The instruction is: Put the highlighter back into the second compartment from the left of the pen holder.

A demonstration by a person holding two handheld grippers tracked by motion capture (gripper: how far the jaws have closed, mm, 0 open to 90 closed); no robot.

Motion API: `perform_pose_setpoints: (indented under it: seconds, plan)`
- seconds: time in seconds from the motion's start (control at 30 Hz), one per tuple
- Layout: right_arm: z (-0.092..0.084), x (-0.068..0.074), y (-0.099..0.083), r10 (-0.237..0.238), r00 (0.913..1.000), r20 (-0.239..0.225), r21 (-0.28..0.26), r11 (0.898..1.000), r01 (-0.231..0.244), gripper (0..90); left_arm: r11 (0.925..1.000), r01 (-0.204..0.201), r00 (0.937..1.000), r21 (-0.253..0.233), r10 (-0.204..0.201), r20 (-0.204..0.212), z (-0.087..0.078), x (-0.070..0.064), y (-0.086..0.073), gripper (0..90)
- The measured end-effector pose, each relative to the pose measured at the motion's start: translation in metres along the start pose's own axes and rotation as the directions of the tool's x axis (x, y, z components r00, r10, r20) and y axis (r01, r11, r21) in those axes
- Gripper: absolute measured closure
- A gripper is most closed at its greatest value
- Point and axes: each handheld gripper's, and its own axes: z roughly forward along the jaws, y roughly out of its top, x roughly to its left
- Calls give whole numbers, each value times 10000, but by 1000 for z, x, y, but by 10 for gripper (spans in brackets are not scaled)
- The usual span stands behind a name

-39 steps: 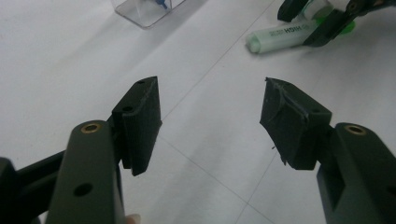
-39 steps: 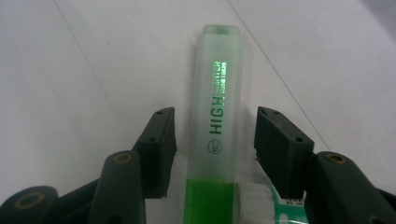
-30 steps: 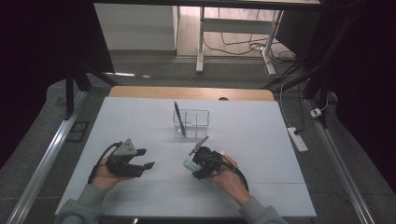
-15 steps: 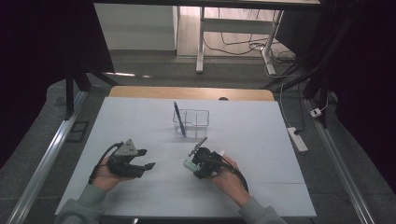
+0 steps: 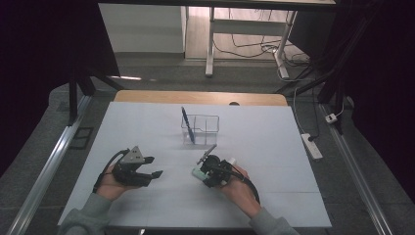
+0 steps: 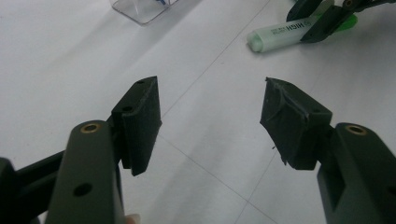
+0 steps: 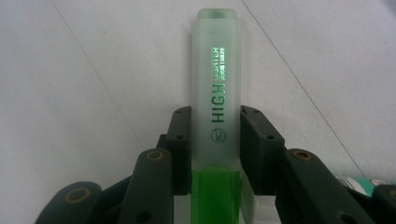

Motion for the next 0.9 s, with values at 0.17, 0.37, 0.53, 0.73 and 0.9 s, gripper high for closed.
perform_pose_setpoints:
  seconds: [0.17,0.37,0.53,0.73,0.9]
  plan:
    - [-1,0,-1,25,9999,-106,-54,10000,-25,664,10000,-5,10000,14,5,6,0,1,0,373]
    - [-7,2,-1,-86,9995,-307,-418,9991,73,664,10000,-8,10000,-8,8,-3,0,0,0,373]
    - [-18,-1,-1,-58,9987,-507,-951,9955,9,665,10000,-12,10000,-21,12,4,0,0,0,373]
    - [-30,-5,-4,22,9978,-656,-1494,9887,-120,665,10000,-50,10000,-33,50,-15,0,-1,0,373]
    - [-37,-9,-5,33,9966,-826,-1802,9835,-182,664,9999,-99,9999,-41,99,-23,0,-2,1,373]
